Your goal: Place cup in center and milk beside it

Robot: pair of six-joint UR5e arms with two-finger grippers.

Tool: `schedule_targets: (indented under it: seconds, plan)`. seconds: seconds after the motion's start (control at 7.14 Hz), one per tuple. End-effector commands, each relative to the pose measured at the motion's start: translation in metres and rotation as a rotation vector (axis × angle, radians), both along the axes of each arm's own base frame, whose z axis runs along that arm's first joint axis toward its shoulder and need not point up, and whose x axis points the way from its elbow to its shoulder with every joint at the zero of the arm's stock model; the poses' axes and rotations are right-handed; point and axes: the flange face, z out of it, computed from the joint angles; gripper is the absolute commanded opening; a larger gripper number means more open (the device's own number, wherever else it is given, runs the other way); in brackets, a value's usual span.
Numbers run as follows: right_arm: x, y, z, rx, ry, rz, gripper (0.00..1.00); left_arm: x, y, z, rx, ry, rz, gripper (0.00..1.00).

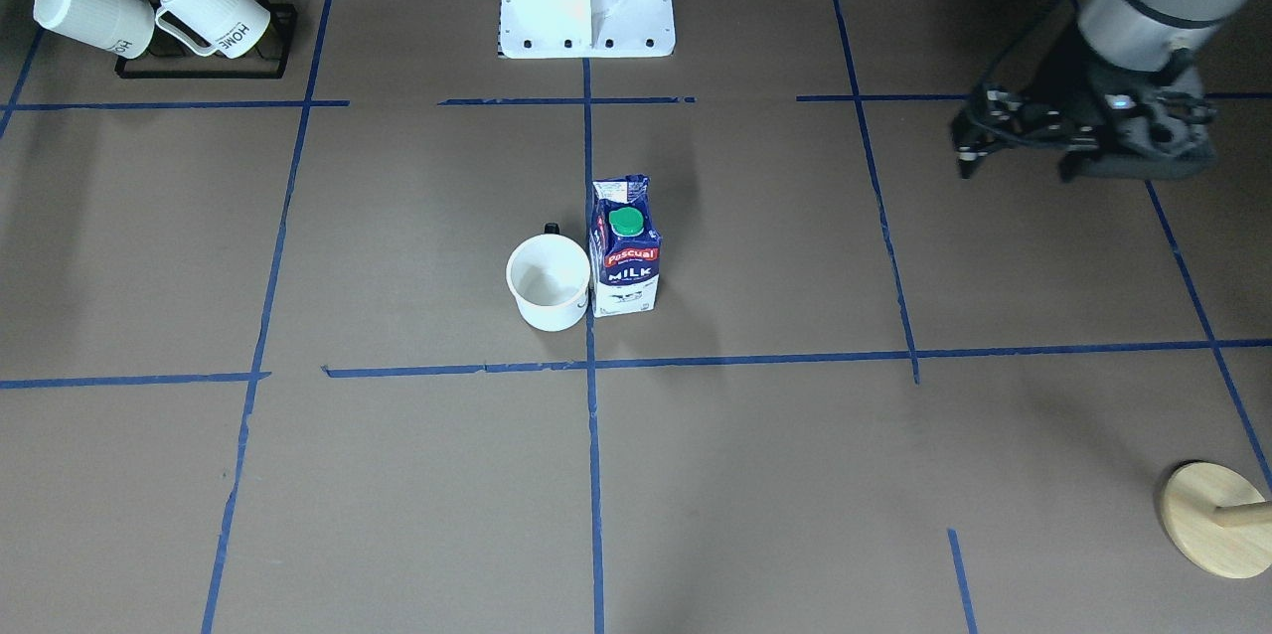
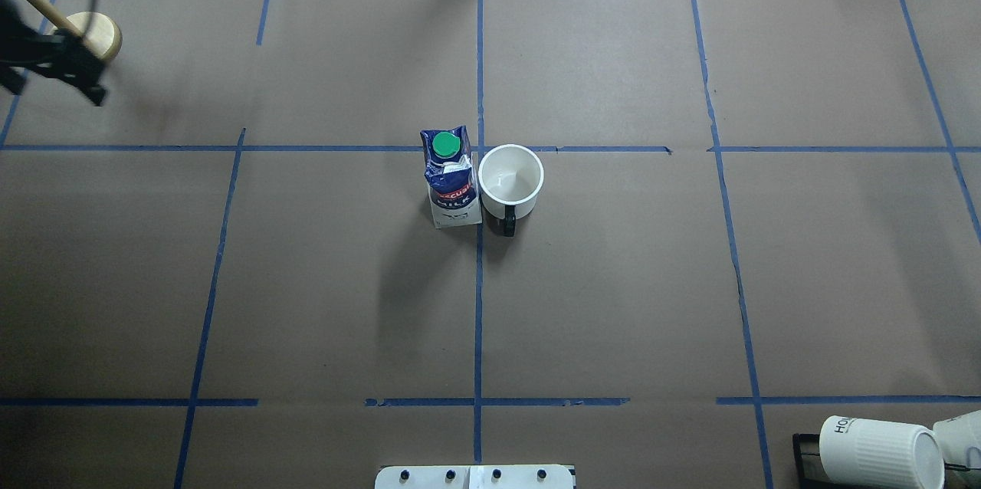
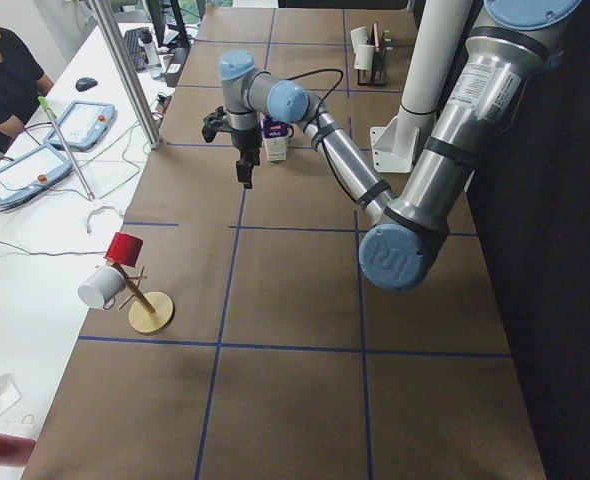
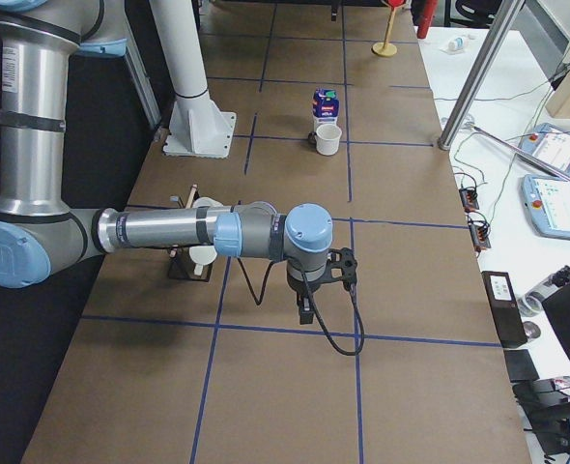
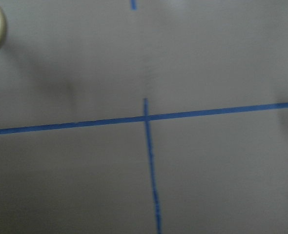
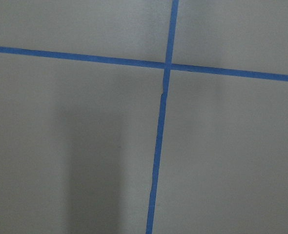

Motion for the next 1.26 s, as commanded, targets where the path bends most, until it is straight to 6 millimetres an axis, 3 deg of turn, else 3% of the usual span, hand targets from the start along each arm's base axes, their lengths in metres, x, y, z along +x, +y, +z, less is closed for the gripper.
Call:
schedule_targets:
  seconds: [0.0, 0.28, 0.56, 0.7, 0.84, 0.98, 1.12]
  plan:
    - [0.004, 0.010, 0.011, 0.008, 0.003, 0.018, 1.00, -0.083, -0.005, 0.087, -0.012, -0.018, 0.036, 1.00]
    - [0.004, 0.011, 0.013, -0.013, -0.003, 0.037, 1.00, -0.150, 0.007, 0.168, -0.017, -0.002, 0.077, 1.00]
    - [0.004, 0.010, 0.010, -0.007, -0.005, 0.037, 1.00, -0.188, 0.013, 0.232, 0.023, 0.002, 0.057, 1.00]
    - [0.004, 0.009, 0.008, -0.002, -0.005, 0.037, 1.00, -0.193, 0.027, 0.278, 0.031, 0.002, 0.048, 1.00]
    - [0.004, 0.009, 0.006, 0.000, -0.005, 0.038, 1.00, -0.193, 0.041, 0.308, 0.043, 0.001, 0.043, 1.00]
    - [0.004, 0.007, 0.006, 0.000, -0.005, 0.038, 1.00, -0.193, 0.051, 0.329, 0.007, 0.001, 0.032, 1.00]
    - [0.004, 0.006, 0.006, 0.000, -0.005, 0.039, 1.00, -0.193, 0.051, 0.334, -0.016, 0.001, 0.021, 1.00]
